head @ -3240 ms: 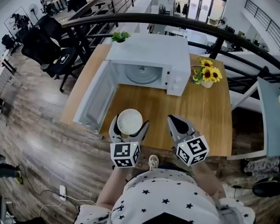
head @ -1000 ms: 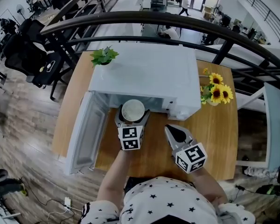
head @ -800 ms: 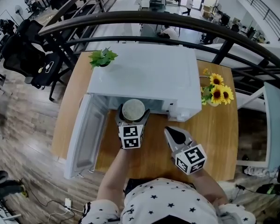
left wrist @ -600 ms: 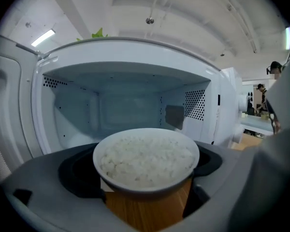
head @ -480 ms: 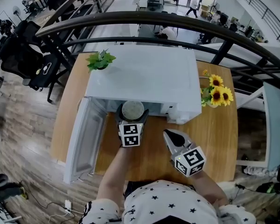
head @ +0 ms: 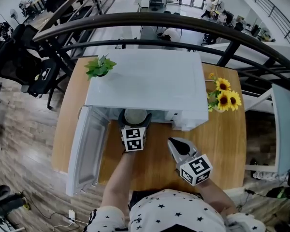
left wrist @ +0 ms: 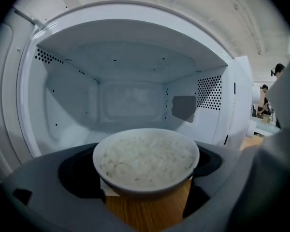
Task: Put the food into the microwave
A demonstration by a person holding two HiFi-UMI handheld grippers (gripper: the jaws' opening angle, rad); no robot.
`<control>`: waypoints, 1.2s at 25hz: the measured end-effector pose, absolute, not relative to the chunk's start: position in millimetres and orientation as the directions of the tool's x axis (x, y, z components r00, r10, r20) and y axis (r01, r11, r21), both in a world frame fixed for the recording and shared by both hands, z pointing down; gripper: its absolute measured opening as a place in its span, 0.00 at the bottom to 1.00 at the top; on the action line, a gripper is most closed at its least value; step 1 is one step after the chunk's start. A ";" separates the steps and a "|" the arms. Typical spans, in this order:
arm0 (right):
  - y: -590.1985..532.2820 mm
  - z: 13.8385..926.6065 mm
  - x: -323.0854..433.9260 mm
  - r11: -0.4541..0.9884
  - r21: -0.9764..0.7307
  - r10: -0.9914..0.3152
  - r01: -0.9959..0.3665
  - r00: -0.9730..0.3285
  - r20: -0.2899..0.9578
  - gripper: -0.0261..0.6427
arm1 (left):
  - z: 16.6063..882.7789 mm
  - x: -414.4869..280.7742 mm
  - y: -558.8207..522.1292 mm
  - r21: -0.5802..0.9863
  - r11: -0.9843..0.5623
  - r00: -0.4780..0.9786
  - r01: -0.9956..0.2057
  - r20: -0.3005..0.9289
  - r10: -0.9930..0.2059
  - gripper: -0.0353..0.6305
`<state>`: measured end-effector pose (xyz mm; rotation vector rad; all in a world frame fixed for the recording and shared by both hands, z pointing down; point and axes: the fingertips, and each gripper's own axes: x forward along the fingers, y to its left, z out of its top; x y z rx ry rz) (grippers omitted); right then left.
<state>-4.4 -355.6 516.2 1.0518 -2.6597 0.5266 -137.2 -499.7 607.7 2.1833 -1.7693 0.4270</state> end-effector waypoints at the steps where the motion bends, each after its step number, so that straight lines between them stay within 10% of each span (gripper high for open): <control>1: -355.7 516.7 -4.2 0.676 -0.245 -0.610 -0.695 -0.714 0.343 0.05 | 608.9 -136.5 -501.0 0.044 -0.201 0.201 -0.979 0.411 -0.889 0.83; 30: -353.5 517.6 -6.0 0.674 -0.261 -0.609 -0.691 -0.720 0.333 0.05 | 617.7 -132.4 -520.1 -0.038 -0.248 0.205 -0.968 0.455 -0.866 0.83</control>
